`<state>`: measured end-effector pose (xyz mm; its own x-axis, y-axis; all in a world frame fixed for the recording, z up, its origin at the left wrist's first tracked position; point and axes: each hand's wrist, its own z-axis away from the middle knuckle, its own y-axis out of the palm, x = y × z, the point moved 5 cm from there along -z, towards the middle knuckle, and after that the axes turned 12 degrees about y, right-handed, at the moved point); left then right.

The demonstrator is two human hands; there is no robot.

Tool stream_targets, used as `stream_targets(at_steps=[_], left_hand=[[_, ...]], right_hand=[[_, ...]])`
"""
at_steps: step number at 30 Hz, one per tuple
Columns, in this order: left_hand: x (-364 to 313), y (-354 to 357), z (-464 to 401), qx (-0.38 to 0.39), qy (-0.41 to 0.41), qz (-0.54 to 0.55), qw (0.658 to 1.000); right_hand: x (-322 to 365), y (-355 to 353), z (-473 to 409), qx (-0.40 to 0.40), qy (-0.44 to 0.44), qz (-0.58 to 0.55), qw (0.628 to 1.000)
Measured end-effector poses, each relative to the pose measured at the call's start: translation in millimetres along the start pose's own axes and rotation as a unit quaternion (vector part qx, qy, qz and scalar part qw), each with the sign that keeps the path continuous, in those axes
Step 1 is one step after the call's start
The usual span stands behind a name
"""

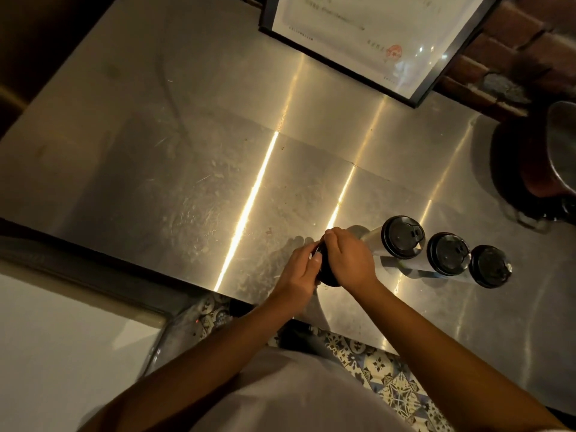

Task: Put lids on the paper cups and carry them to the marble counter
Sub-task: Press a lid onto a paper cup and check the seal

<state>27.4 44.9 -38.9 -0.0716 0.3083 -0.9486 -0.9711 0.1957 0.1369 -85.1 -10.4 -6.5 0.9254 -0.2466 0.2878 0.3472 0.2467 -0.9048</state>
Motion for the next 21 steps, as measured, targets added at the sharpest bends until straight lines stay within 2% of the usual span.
stream_targets(at_steps=[2,5,12,16,19,21], left_hand=[[-3.4,2.8,-1.2,-0.005,-0.006,0.007,1.0],[-0.1,1.3,-4.4,-0.021,-0.02,-0.011,1.0],[1.2,0.8,-5.5,-0.017,-0.017,-0.022,0.999],[-0.3,2.3,-3.9,0.008,0.007,-0.013,1.0],[1.3,1.3,-2.6,0.02,0.004,-0.032,0.999],[4.4,-1.3,-4.4,0.032,-0.009,-0.048,0.998]], right_hand=[[0.6,-1.4,5.1,-0.05,0.002,0.01,0.999],[-2.0,2.4,3.7,-0.078,0.025,-0.02,0.996],[-0.1,2.2,5.4,-0.084,0.01,-0.022,0.996],[-4.5,-0.5,7.3,-0.094,0.081,-0.058,0.991],[-8.6,-0.9,11.1,-0.07,0.127,-0.083,0.986],[-16.3,1.5,12.5,-0.002,0.165,-0.098,0.981]])
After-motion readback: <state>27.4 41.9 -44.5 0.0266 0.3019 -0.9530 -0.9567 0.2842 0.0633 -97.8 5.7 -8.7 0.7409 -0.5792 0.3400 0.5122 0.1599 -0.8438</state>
